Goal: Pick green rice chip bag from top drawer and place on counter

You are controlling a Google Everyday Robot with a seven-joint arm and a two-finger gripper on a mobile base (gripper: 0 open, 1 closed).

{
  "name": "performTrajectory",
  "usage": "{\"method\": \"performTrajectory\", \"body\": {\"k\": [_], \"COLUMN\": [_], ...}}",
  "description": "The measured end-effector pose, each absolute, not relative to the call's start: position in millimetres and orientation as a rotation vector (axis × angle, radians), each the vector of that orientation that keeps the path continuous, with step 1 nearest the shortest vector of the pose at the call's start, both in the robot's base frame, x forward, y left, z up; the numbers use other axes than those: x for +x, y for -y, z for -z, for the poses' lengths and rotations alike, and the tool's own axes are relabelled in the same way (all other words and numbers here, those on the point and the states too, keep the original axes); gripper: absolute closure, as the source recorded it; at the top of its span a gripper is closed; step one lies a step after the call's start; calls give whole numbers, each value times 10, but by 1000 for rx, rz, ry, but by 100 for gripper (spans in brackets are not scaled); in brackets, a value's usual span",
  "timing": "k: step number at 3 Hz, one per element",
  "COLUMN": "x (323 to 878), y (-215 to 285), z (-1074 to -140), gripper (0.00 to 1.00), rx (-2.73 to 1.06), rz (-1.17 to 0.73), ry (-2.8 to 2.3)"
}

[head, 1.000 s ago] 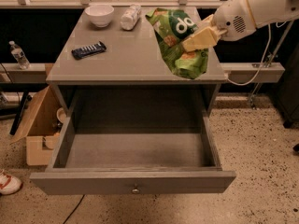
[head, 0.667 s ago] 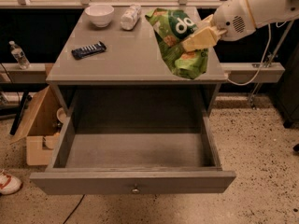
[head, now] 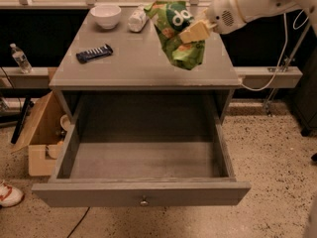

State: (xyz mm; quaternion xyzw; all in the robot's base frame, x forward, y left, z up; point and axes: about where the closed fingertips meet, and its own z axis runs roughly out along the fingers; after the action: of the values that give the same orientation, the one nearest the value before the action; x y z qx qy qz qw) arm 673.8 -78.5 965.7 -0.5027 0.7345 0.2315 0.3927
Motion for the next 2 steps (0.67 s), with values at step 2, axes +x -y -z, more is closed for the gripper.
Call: {"method": "performTrajectory", "body": {"k": [2], "x": [7905], "y": [510], "z": [-9223], "gripper": [97], "rx": [-1157], "rz": [-407], "ry": [-2052]}}
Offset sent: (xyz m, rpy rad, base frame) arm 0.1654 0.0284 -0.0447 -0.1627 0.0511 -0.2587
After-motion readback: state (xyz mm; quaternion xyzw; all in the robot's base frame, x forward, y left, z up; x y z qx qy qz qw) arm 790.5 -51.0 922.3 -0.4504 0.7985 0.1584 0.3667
